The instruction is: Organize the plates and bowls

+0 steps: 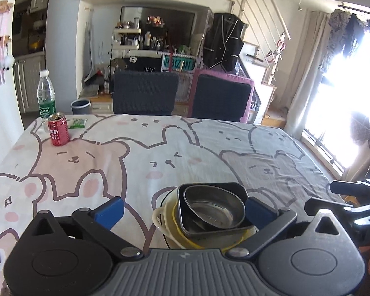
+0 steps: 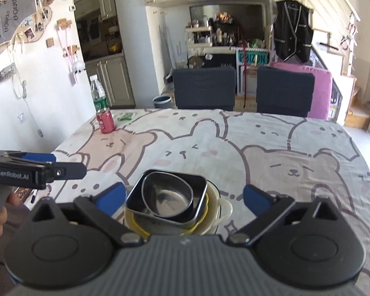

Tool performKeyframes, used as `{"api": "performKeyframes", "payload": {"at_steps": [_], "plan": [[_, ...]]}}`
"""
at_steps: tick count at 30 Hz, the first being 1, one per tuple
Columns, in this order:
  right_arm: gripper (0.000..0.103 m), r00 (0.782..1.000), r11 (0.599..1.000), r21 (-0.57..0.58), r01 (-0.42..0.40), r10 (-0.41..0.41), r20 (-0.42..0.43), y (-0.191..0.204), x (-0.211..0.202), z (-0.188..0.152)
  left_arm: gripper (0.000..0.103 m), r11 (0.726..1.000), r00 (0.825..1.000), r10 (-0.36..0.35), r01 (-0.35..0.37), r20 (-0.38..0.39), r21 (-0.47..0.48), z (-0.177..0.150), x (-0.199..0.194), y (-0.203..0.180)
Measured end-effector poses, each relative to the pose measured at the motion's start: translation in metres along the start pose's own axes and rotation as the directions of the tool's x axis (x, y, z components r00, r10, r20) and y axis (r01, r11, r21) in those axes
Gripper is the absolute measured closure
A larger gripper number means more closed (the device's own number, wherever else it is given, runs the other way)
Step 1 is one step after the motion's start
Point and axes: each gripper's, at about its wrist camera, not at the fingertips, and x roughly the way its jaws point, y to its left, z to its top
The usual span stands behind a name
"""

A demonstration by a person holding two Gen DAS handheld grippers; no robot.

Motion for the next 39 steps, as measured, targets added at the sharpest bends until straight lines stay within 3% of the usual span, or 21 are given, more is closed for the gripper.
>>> {"api": "performKeyframes", "payload": {"at_steps": [14,22,31,39], "plan": [[0.0,0.988,0.993,0.061,0.103,-0.109,0.109,0.004,-0.036,-0.065,0.0,0.996,0.994,0.068,-0.072,0.084,0.049,-0.053,-0.027,-0.01],[0.0,0.972,0.987,0.037,0.159,-0.163,0.166,0.016,-0.043,-0.099,0.0,0.991,0.989,0.113,-0.119,0.099,0.058,-0.082,-0.029,-0.013],[0.0,0.964,0.981,-0.009,0.193,-0.187,0.191,0.025,-0.043,-0.122,0.0,0.985,0.983,0.143,-0.152,0.113,0.075,-0.101,-0.025,-0.015],[0.0,0.963,0.981,0.031,0.193,-0.195,0.186,0.021,-0.04,-0.126,0.0,0.979,0.978,0.165,-0.178,0.125,0.1,-0.106,-0.02,-0.02]]}}
